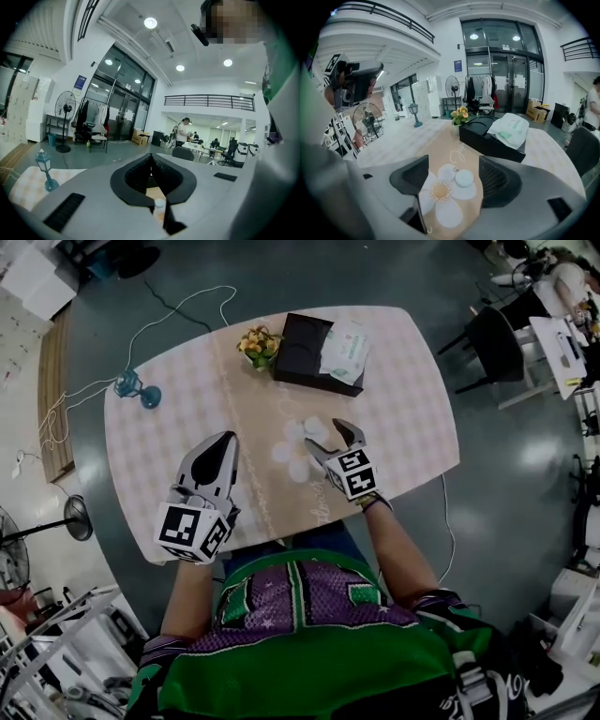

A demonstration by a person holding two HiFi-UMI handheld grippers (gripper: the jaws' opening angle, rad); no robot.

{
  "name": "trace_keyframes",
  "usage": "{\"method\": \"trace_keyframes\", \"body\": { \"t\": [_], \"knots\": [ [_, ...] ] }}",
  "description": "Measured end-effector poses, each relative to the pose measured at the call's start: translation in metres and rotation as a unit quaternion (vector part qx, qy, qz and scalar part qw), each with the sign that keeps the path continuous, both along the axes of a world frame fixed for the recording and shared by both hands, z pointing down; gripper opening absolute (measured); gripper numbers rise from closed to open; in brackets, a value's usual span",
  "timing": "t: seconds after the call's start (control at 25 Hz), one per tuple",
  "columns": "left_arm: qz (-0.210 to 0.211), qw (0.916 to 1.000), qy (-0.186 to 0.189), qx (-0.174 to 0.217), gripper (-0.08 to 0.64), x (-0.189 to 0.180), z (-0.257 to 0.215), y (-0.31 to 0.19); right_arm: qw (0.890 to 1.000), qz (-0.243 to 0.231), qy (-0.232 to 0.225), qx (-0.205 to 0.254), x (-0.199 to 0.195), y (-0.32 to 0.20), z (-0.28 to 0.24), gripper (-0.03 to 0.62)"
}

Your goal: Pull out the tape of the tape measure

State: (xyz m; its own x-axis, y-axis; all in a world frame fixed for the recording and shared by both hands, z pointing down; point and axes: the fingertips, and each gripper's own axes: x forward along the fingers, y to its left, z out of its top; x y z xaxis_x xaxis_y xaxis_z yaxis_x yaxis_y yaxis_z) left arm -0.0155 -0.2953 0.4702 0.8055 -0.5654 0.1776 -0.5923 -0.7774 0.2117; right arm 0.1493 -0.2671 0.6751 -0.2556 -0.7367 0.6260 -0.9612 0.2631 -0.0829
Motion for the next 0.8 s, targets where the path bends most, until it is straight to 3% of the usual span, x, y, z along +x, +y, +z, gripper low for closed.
{"method": "trace_keyframes", "body": {
  "t": [0.8],
  "knots": [
    [-0.028, 0.9979, -0.049, -0.033, 0.021, 0.000, 0.036, -0.016, 0.995, 0.010, 0.010, -0.097, 0.015, -0.032, 0.104, 0.304]
  ]
}}
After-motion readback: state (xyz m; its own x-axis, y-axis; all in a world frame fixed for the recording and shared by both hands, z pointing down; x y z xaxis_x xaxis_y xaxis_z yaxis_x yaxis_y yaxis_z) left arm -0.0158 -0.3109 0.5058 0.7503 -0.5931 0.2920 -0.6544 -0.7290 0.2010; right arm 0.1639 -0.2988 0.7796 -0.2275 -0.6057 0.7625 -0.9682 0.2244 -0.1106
